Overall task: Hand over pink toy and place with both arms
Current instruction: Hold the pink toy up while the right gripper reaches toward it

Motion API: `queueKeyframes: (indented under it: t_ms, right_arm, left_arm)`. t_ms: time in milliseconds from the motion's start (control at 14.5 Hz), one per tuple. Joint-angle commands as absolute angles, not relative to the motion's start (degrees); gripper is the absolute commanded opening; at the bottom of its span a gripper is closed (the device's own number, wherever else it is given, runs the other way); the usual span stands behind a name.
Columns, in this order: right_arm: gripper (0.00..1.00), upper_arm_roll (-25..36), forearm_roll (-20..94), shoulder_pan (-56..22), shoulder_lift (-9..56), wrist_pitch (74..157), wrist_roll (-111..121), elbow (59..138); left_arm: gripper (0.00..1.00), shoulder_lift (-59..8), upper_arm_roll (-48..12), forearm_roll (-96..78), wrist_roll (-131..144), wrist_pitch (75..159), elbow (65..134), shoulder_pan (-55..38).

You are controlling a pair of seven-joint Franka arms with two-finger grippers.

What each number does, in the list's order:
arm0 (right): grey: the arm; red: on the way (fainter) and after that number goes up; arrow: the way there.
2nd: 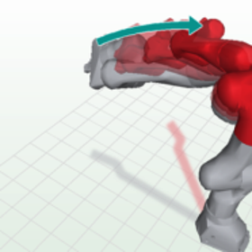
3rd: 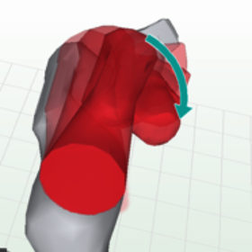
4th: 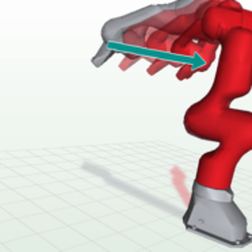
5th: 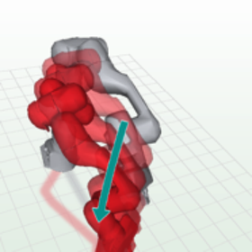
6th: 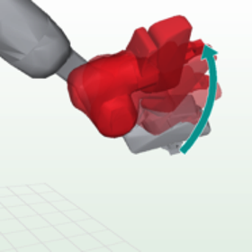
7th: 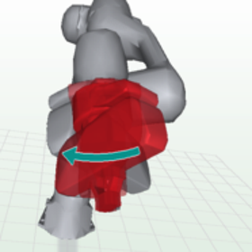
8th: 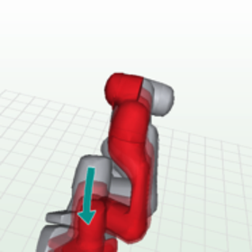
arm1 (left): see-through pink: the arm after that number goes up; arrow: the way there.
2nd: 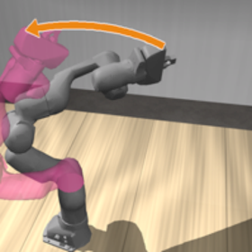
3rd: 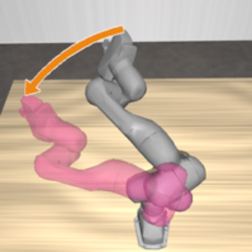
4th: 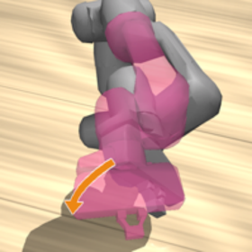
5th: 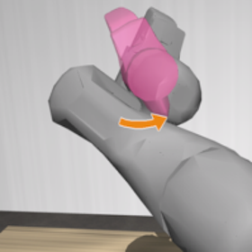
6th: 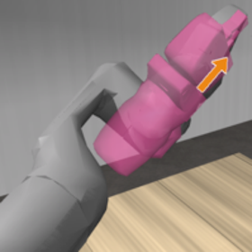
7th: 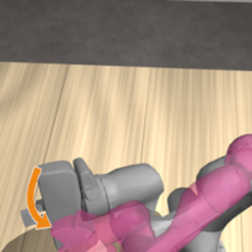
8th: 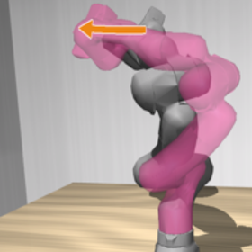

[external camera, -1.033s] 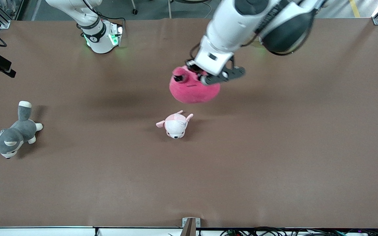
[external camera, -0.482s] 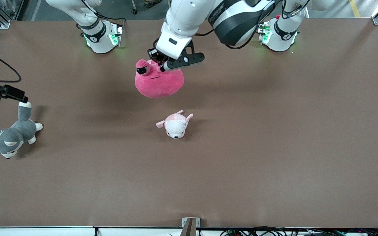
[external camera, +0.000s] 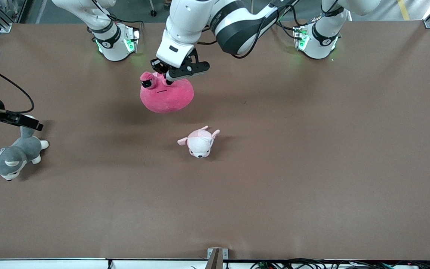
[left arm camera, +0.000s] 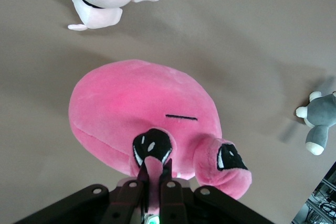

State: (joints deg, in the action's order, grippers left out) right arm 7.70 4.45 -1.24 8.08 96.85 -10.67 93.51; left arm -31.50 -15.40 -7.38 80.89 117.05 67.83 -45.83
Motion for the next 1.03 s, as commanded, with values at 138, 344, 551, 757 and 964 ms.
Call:
queueKeyframes:
  t_ms: [138,344,551,757,964]
  right_arm:
    - [1.00,7.29,5.27,-6.40,7.82,105.01,-26.06,99.75]
    - [1.00,7.29,5.27,-9.04,9.49,106.61,-33.73,100.20]
    - [1.00,7.29,5.36,-12.20,11.16,108.62,-41.37,100.20]
    - [1.00,7.29,5.54,-18.08,13.27,111.88,-51.65,100.28]
    - [1.00,7.29,5.62,-22.14,13.19,111.98,-59.22,100.20]
  left_arm:
    - [0.00,-32.78,-14.77,-7.38,81.47,117.51,65.48,-46.32]
    - [0.00,-32.70,-14.77,-7.38,81.47,117.51,65.48,-46.23]
    - [0.00,-32.52,-14.68,-7.38,81.47,117.42,65.48,-46.23]
    - [0.00,-32.43,-14.68,-7.38,81.47,117.33,65.57,-46.23]
    - [0.00,-32.34,-14.59,-7.38,81.47,117.07,65.65,-46.23]
